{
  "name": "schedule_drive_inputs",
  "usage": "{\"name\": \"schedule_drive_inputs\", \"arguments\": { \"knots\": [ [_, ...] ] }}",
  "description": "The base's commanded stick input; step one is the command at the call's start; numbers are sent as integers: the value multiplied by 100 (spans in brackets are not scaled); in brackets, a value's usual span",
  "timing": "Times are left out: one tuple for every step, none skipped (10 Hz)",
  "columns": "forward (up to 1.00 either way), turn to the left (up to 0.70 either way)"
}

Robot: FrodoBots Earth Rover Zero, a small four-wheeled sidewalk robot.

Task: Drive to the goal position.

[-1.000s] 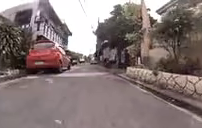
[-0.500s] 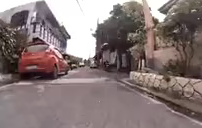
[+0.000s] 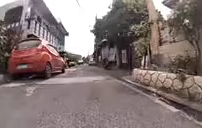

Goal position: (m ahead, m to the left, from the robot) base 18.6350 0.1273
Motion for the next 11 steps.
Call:
{"name": "schedule_drive_inputs", "arguments": {
  "knots": [
    [70, 13],
    [70, 0],
    [70, 0],
    [70, 0],
    [70, 0],
    [70, 0],
    [70, 0],
    [70, 0],
    [70, 0],
    [70, 0],
    [70, 0]
  ]
}}
